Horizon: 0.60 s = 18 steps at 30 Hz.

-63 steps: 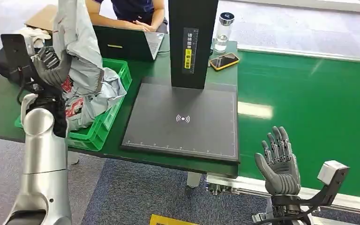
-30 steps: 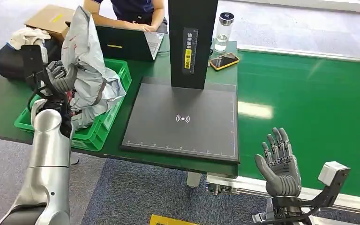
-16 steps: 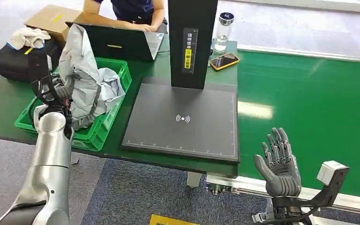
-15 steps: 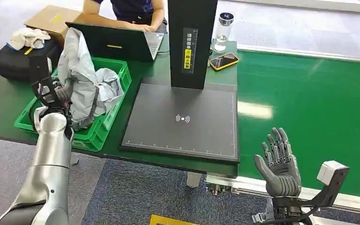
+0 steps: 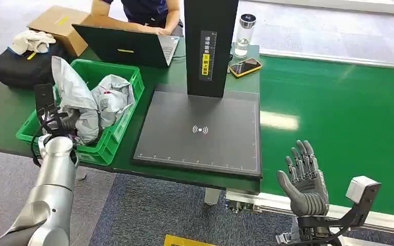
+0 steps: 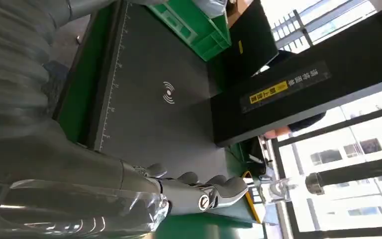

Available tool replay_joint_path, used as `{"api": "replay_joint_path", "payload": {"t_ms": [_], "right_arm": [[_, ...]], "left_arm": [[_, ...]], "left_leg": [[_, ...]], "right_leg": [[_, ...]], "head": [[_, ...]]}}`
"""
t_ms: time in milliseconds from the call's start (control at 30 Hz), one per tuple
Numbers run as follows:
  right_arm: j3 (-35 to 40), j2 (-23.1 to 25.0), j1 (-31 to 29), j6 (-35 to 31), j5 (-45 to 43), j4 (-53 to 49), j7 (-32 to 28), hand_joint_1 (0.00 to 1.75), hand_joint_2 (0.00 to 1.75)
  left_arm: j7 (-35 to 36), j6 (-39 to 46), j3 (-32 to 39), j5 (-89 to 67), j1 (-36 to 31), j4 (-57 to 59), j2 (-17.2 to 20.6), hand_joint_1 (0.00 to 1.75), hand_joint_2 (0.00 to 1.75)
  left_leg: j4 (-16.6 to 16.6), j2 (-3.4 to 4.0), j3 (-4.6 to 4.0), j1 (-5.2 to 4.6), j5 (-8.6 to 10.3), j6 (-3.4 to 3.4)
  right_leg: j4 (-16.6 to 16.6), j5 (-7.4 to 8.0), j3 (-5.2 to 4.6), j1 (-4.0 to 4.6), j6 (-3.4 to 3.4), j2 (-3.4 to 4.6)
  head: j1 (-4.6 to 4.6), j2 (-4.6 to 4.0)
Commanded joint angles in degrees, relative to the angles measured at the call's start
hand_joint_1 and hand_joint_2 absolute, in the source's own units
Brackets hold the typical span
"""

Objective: Moved the parcel from conveyor to table for the left to box.

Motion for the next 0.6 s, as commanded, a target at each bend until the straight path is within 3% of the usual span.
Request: {"api": "replay_joint_path", "payload": {"t_ms": [33, 400, 600], "right_arm": [[0.2, -0.7, -0.3, -0.1, 0.0, 1.4, 0.1, 0.0, 1.75], [-0.1, -0.4, 0.2, -0.2, 0.3, 0.7, 0.1, 0.0, 1.75], [-0.9, 0.3, 0.4, 0.2, 0.7, 0.3, 0.0, 0.0, 1.75]], "left_arm": [[0.6, -0.6, 1.1, -0.1, -1.7, 5.3, 0.4, 0.0, 1.75], [-1.5, -1.7, 0.5, -2.0, -1.4, 0.9, -1.4, 0.0, 1.75], [-1.6, -6.1, -5.6, -3.3, 3.7, -23.0, -6.1, 0.0, 1.75]], "left_leg": [[-0.1, 0.02, 0.13, 0.04, -0.01, -0.05], [-0.1, -0.04, 0.14, 0.06, 0.0, -0.04], [0.1, -0.18, -0.04, 0.08, 0.0, -0.02]], "right_leg": [[-0.1, 0.0, 0.14, 0.05, -0.09, 0.03], [-0.1, 0.0, 0.17, 0.07, -0.11, -0.03], [0.0, -0.03, 0.05, 0.09, -0.07, -0.18]], "head": [[0.02, -0.02], [0.02, 0.0], [0.02, 0.0]]}}
